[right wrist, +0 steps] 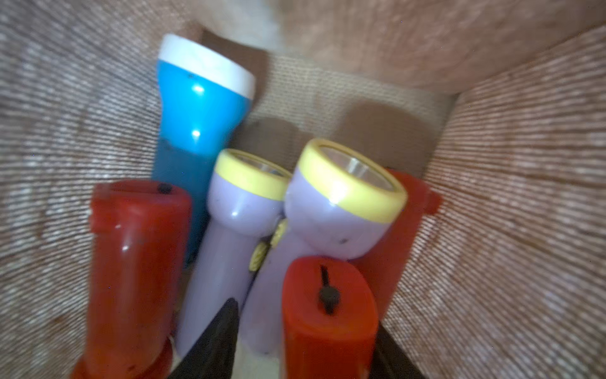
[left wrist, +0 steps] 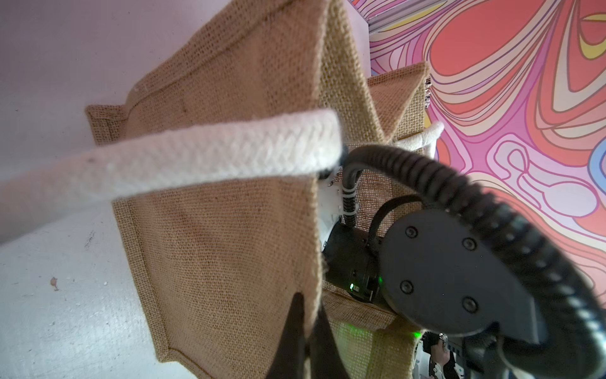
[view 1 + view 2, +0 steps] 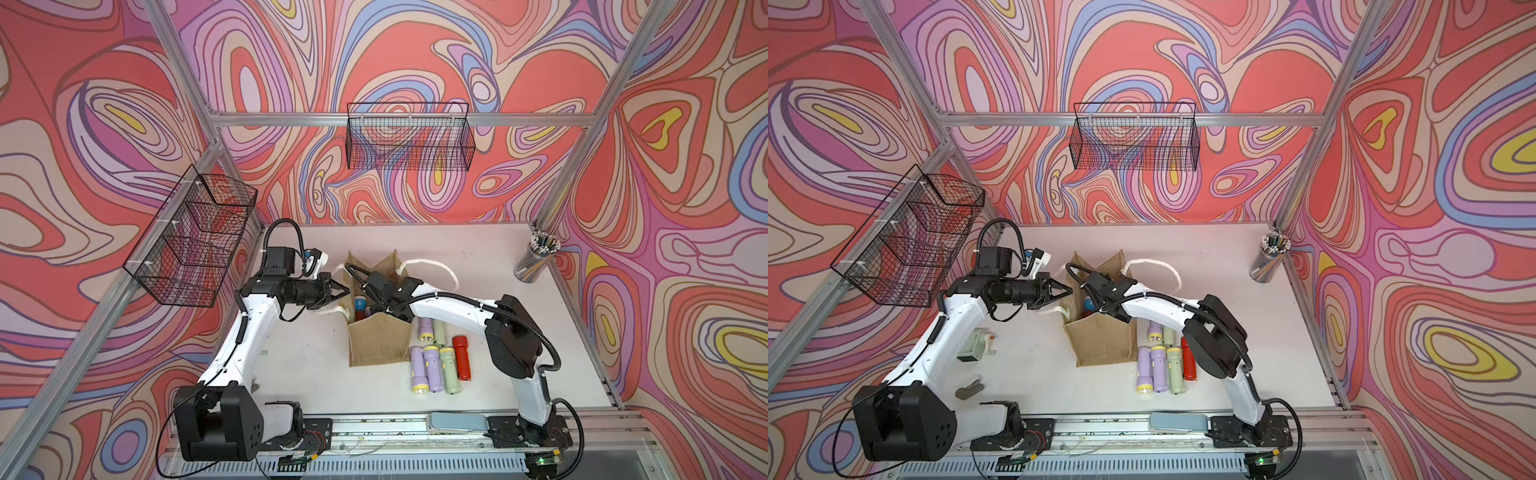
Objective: Put the flashlights into the tote bags
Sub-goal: Place the flashlight in the canvas bag.
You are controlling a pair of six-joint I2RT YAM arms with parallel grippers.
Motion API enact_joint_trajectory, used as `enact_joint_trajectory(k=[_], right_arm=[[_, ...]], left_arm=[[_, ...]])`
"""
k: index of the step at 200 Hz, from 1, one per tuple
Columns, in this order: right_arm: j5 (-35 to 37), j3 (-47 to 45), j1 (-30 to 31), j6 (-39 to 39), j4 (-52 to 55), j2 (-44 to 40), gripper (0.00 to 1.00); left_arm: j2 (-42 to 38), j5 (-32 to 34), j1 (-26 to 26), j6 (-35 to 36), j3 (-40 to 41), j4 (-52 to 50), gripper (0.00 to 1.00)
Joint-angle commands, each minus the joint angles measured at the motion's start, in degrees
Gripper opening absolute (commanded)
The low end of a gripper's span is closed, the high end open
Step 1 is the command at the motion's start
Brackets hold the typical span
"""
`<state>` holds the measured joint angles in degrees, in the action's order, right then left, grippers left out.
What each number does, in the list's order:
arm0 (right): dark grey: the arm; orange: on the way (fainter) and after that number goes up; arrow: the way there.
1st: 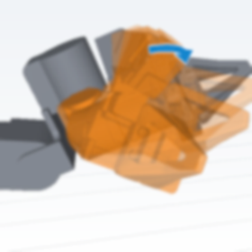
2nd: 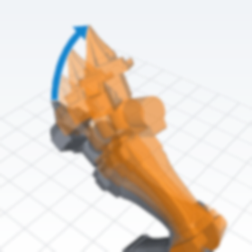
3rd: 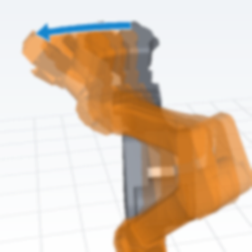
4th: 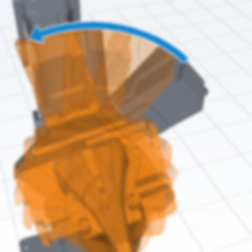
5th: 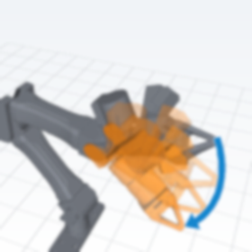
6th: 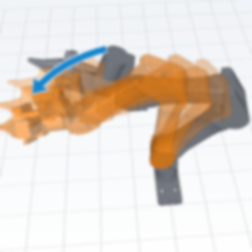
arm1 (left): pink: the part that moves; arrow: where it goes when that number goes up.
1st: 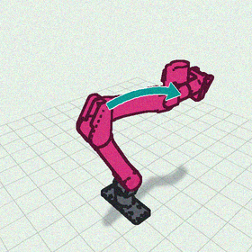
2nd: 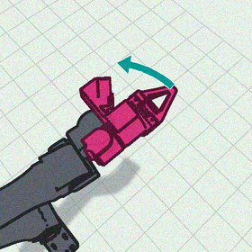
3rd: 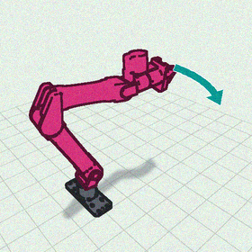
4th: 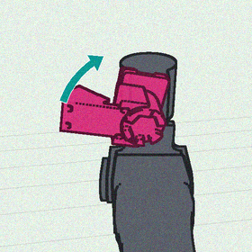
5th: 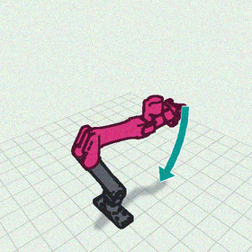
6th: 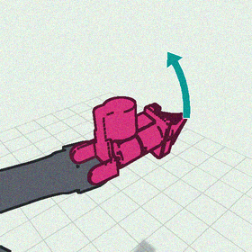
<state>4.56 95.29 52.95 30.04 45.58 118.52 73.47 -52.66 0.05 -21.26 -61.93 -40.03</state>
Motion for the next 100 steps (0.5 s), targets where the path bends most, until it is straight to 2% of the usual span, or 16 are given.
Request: enact_joint_trajectory(k=[1, 55, 79, 100], right_arm=[[-5.19, 0.86, -0.04, -1.02, -3.24, -3.78, 0.59], [-7.56, 2.45, -0.07, -3.52, -5.52, -12.12, 0.66], [-5.6, 2.24, -0.09, -4.42, -5.77, -16.64, 0.67], [-0.76, 1.16, -0.07, -4.89, -5.51, -21.92, 0.67]], left_arm=[[-1.21, -0.64, -0.03, 0.25, 0.14, 0.66, 0.01], [-1.31, -0.67, -0.01, 0.25, 0.22, 0.81, 0.01], [-1.57, -0.5, -0.01, 0.29, 0.37, 0.75, 0.02], [-1.62, -0.59, -0.01, 0.22, 0.41, 0.89, 0.02]])
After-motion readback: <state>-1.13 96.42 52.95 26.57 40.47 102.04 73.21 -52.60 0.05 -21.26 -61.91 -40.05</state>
